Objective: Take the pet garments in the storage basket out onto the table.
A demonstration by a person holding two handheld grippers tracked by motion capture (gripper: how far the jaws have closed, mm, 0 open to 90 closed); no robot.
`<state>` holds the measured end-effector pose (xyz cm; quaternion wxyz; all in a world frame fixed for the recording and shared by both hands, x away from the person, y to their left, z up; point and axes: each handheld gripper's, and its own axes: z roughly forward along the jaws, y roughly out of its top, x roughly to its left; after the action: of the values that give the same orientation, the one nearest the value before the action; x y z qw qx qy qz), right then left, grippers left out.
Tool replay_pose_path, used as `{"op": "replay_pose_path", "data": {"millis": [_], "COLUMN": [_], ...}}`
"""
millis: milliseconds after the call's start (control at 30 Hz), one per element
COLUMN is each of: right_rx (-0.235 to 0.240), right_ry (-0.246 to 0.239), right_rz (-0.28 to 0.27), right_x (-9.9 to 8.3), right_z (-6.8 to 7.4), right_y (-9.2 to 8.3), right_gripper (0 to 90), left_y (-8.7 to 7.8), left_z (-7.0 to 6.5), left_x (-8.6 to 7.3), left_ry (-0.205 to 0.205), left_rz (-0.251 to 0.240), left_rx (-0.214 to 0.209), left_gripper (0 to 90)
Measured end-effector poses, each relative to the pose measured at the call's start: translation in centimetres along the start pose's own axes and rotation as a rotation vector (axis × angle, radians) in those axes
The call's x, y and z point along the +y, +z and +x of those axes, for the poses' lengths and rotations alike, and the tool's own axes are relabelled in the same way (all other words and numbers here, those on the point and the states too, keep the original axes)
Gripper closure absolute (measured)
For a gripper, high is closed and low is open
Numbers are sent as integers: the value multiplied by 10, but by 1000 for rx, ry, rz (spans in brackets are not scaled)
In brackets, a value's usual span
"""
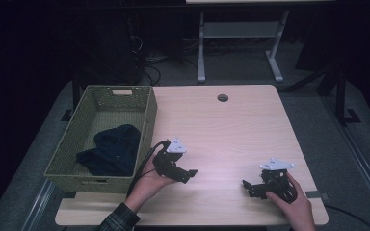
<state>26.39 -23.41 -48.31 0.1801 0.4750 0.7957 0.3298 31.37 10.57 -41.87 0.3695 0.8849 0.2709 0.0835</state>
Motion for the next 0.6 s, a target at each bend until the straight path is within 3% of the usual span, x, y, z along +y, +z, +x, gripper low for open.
{"op": "replay_pose_path", "data": {"millis": [600], "right_rx": [0], "right_ry": [0], "right_rz": [0], "right_x": [0], "right_z": [0], "right_y": [0], "right_gripper": [0], "left_y": [-17], "left_z": [3], "left_x": [15], "left_ry": [0], "left_rz": [-19], "left_rx": [5], "left_gripper": [144]}}
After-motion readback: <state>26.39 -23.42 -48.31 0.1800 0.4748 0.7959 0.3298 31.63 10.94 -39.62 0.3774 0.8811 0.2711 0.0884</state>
